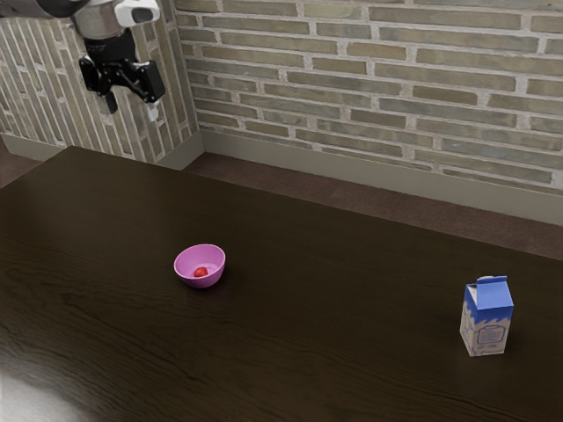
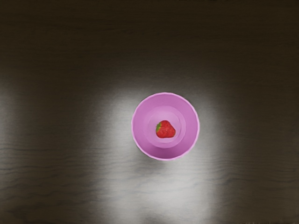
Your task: Take strawberry from the bowl
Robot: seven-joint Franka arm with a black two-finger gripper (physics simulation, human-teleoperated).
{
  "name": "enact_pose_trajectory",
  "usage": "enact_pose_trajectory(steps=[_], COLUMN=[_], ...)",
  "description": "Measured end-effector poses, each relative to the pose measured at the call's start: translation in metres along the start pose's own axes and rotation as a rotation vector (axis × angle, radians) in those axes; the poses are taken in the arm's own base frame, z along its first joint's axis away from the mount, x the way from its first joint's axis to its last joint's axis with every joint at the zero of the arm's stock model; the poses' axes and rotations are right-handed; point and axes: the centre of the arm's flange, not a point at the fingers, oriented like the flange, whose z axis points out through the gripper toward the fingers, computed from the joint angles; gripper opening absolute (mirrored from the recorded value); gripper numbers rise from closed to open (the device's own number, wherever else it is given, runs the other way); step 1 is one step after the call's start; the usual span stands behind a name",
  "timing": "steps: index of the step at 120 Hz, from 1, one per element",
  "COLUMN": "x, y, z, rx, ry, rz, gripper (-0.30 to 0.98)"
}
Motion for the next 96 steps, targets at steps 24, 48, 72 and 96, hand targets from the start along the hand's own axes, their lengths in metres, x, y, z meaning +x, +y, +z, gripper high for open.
enact_pose_trajectory(steps=[24,48,72,96], x=[0.003,0.003,0.006,0.012], y=[0.028,0.046,0.052,0.044], z=[0.003,0.100,0.239,0.267], rx=[-0.003,0.024,0.030,0.028], ry=[-0.005,-0.134,-0.188,-0.122], rz=[0.056,0.099,0.099,-0.026], gripper=[0.67,0.67,0.67,0.67])
